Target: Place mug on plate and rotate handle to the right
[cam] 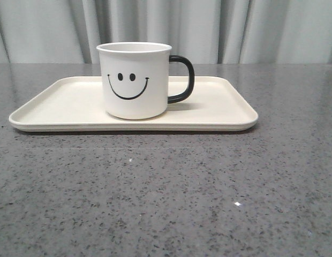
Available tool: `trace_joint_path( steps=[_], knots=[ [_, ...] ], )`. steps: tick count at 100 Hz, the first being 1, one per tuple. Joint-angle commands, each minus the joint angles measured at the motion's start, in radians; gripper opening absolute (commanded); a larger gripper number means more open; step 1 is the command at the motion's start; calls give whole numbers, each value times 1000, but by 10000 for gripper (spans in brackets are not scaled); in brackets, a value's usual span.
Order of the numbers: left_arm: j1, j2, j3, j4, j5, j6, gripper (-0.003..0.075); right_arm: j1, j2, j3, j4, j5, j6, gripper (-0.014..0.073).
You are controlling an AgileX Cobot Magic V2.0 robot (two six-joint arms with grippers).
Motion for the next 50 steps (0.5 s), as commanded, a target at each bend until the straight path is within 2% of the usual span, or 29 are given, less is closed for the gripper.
trace_joint_path(
  steps=[1,19,50],
  knots=[
    [56,-43,51,-84,-135,-1,-20,-1,6,-23,18,-62,-8,-60],
    [106,-107,147,-99,-158,-1,-20,-1,6,-23,18,-62,-8,-60],
    [108,-196,293,-95,-359,-1,-20,-1,6,-23,18,-61,-8,-60]
  ],
)
